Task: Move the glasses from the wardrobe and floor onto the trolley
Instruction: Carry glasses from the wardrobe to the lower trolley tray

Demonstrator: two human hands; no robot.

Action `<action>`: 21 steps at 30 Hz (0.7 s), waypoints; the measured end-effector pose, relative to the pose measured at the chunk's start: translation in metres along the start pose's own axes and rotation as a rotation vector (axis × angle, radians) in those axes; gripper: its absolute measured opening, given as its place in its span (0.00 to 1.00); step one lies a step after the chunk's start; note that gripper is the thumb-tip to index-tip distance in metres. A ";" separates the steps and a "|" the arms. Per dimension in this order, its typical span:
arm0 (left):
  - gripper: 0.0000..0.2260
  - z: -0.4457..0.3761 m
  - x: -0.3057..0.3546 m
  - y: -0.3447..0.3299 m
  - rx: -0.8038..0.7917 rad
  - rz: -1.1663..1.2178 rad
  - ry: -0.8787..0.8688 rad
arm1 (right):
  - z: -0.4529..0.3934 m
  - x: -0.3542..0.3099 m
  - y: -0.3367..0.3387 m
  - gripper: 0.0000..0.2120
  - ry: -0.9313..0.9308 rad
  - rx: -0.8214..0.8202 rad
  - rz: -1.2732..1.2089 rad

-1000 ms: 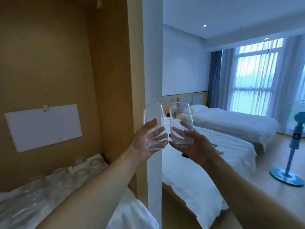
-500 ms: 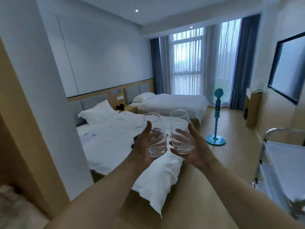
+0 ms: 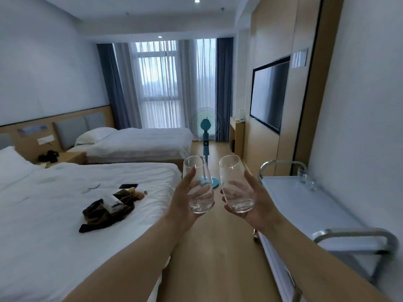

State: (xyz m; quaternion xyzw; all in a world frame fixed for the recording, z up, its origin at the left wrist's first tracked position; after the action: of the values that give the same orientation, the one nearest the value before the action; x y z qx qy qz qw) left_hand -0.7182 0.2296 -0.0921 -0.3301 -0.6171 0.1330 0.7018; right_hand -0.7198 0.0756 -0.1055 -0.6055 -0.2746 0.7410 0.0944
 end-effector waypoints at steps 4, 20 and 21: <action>0.24 -0.050 0.000 0.012 -0.062 -0.025 0.093 | -0.025 -0.013 0.018 0.45 0.042 0.108 -0.003; 0.36 -0.203 -0.033 0.069 0.072 -0.153 0.245 | -0.146 -0.003 0.107 0.32 0.000 0.249 -0.073; 0.36 -0.218 -0.032 0.068 0.071 -0.158 0.233 | -0.160 -0.010 0.114 0.32 0.009 0.245 -0.084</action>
State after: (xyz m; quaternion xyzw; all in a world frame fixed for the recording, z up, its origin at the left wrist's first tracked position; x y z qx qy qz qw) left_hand -0.5013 0.1963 -0.1637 -0.2689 -0.5503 0.0599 0.7882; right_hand -0.5434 0.0229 -0.1749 -0.5805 -0.2068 0.7618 0.1999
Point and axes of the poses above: each hand's wrist, its own z-axis away from the middle knuckle, its own y-axis out of the back of the hand, x = y × z, the point moved 9 cm from there along -z, towards the middle knuckle, and after that the axes turned 4 degrees about -y, right-handed, at the moved point
